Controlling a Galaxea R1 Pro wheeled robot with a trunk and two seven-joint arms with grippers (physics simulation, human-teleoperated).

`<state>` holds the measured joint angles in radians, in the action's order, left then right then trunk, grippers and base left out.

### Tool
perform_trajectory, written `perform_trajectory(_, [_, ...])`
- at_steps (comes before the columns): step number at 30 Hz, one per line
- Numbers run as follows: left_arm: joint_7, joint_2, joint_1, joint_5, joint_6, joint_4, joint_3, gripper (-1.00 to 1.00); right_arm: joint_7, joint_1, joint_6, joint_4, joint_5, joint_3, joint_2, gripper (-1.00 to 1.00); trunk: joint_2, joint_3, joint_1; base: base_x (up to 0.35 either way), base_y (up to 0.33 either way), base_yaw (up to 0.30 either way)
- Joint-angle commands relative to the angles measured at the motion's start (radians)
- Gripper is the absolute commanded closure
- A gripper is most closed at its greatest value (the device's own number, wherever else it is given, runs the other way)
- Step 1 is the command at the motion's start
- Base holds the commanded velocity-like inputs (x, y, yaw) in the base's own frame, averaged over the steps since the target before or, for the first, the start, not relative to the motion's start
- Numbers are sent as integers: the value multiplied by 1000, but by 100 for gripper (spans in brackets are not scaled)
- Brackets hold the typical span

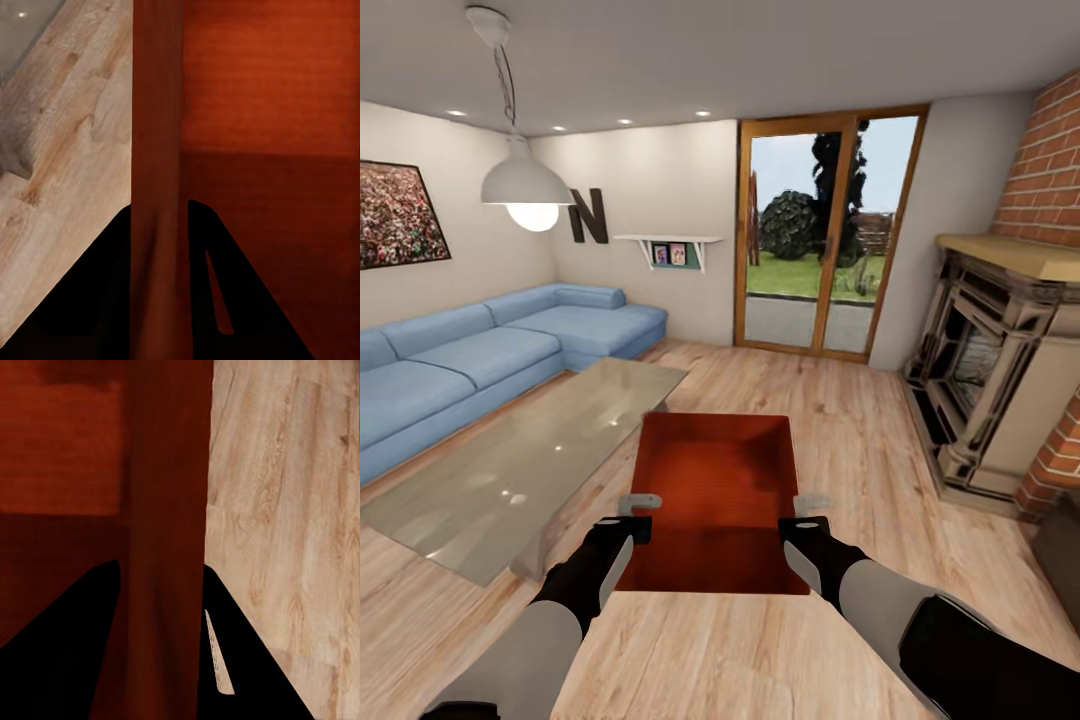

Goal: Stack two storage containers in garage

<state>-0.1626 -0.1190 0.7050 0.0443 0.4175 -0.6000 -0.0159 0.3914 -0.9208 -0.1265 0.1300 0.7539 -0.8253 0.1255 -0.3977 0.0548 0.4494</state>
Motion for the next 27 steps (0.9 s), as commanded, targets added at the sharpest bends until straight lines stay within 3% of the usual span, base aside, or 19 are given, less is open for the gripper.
perform_trajectory(1, [0,-16,1,0,6,1,-6,100,3,-1,57,25,-22,-49,3,100,-2,2,1,0,0,300])
perform_trajectory(27, [0,-16,1,0,6,2,-6,100,3,-1,57,25,-23,-49,5,100,-2,2,1,0,0,300])
